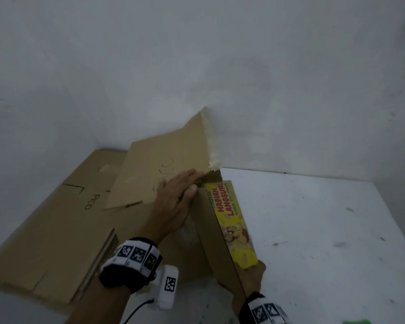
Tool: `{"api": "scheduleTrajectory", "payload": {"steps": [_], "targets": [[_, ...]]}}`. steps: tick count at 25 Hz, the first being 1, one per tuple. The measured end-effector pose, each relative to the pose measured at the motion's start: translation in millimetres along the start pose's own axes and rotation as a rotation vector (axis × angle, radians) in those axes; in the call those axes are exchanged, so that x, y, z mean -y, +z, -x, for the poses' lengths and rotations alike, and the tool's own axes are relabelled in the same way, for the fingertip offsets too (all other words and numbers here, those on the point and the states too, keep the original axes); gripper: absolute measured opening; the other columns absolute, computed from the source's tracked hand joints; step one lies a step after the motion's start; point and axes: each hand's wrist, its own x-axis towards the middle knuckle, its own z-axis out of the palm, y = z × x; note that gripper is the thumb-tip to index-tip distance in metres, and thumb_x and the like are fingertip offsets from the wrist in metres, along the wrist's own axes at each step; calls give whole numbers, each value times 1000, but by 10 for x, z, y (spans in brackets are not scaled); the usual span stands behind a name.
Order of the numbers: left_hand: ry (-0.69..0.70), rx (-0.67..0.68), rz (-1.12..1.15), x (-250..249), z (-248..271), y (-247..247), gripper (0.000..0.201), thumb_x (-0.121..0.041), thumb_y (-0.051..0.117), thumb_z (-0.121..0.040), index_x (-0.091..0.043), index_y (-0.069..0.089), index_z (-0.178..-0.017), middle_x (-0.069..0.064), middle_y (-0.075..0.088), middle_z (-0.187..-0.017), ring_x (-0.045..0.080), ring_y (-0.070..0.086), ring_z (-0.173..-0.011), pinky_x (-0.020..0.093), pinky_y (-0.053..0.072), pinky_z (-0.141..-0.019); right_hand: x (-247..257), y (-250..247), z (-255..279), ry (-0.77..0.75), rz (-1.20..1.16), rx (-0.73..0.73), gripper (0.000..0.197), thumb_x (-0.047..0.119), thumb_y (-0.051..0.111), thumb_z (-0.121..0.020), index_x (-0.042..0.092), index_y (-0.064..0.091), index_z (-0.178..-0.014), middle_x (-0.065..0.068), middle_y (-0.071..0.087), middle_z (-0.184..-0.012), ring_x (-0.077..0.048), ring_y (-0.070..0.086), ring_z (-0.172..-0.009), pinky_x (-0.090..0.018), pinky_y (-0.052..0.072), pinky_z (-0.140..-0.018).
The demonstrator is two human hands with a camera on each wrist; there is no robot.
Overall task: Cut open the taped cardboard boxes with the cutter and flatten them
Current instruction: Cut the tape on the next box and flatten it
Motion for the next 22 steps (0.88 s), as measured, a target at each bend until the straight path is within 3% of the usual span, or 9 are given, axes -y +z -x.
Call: {"api": "scheduleTrajectory", "payload": {"steps": [3, 6, 8, 9, 12, 15, 17, 19, 22], "targets": [[-39, 271, -38, 105, 162, 311, 52, -86, 9, -85, -74, 25, -133, -19, 34, -155, 2, 27, -144, 58, 9, -119, -66, -330, 68, 138, 214, 64, 51, 41, 71, -71, -1, 69, -101, -18, 69, -99, -31, 66, -91, -40, 55, -90], [-69, 491, -263, 314, 348, 632, 81, -93, -3, -74, -58, 3, -147, -21, 1, -162, 2, 2, -149, 54, -1, -122, 17, -575, 51, 200, 176, 86, 39, 29, 61, -88, -4, 72, -71, -16, 72, -78, -31, 67, -77, -39, 59, -77], [-58, 526, -346, 447, 451, 797, 88, -90, -1, -77, -46, -6, -153, -20, -14, -160, 6, -9, -150, 50, -6, -123, 126, -633, 34, 215, 148, 90, 36, 25, 55, -97, -3, 67, -78, -16, 67, -79, -30, 63, -74, -35, 54, -66], [-70, 531, -346, 499, 481, 857, 91, -89, 1, -77, -43, -7, -155, -18, -16, -161, 8, -12, -151, 47, -9, -123, 171, -629, 51, 221, 177, 93, 37, 29, 53, -98, -1, 66, -81, -15, 66, -81, -29, 62, -76, -34, 53, -68], [-128, 573, -327, 582, 595, 1004, 98, -92, -1, -72, -40, -15, -154, -12, -19, -163, 12, -17, -151, 47, -9, -123, 266, -584, 40, 100, 418, 42, 43, 51, 45, -99, 12, 64, -94, -9, 66, -97, -26, 62, -91, -36, 54, -86], [-276, 726, -290, 707, 861, 1172, 104, -91, 4, -68, -38, -15, -155, -12, -16, -164, 13, -15, -152, 50, -8, -122, 465, -467, 121, -51, 432, 50, 38, 53, 50, -97, 18, 55, -111, 1, 58, -98, -13, 55, -85, -27, 47, -67], [-290, 747, -341, 787, 1056, 1269, 106, -89, 4, -67, -34, -9, -157, -13, -20, -161, 14, -17, -152, 46, -12, -120, 586, -324, 47, -68, 452, 109, 40, 52, 56, -95, 19, 50, -117, -3, 59, -106, -12, 54, -84, -25, 44, -63], [-298, 697, -352, 840, 1136, 1308, 98, -86, 8, -75, -35, 2, -158, -11, -16, -163, 15, -14, -153, 42, -11, -120, 654, -185, -72, -60, 532, 140, 46, 52, 60, -93, 18, 46, -122, -10, 57, -122, -19, 56, -96, -29, 49, -78], [-413, 494, -326, 930, 1089, 1169, 71, -62, 39, -97, -33, 16, -158, -1, 1, -167, 20, -3, -154, 47, 1, -122, 685, -38, -296, -16, 604, 140, 75, 58, 65, -86, 16, 37, -140, -15, 47, -139, -30, 52, -120, -37, 48, -98]]}}
